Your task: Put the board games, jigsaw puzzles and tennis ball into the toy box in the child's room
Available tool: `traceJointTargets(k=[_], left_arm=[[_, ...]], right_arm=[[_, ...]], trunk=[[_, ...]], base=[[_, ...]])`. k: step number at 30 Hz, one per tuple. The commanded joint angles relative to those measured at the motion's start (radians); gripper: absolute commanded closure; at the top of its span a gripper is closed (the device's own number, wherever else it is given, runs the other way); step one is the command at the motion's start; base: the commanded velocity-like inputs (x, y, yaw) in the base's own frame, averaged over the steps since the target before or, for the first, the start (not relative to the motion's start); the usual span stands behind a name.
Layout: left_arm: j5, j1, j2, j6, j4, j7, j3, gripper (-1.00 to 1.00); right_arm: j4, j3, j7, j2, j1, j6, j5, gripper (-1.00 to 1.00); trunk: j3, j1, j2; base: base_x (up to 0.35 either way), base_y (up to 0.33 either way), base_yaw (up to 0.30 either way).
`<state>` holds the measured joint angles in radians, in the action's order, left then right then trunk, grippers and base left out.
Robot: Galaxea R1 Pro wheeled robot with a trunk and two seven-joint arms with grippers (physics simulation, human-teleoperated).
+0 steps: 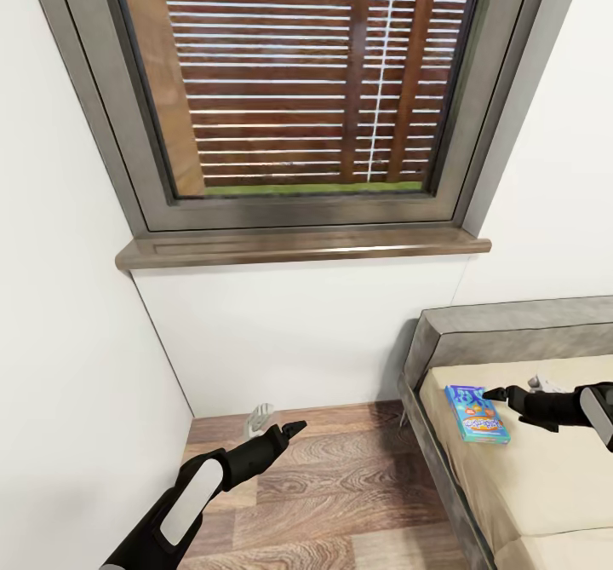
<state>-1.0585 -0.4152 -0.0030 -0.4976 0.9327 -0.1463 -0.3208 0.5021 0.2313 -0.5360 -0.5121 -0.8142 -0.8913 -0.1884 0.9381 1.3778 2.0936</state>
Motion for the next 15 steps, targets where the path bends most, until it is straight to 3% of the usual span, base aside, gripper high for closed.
traceJointTargets(k=[1,15], left_arm=[[-0.004,-0.001,0.0,-0.004,0.0,-0.001,0.0,-1.0],[-0.003,-0.001,0.0,-0.004,0.0,-0.001,0.0,-1.0]], right_arm=[[0.0,0.004,-0.001,0.0,0.0,-0.019,-0.002,-1.0],[-0.003,0.003,-0.002,0.0,0.0,-0.068,-0.002,-1.0]], trunk=[[0.001,0.0,0.0],[0.001,0.0,0.0]], base=[[0.0,0.0,0.0],[0.0,0.0,0.0]])
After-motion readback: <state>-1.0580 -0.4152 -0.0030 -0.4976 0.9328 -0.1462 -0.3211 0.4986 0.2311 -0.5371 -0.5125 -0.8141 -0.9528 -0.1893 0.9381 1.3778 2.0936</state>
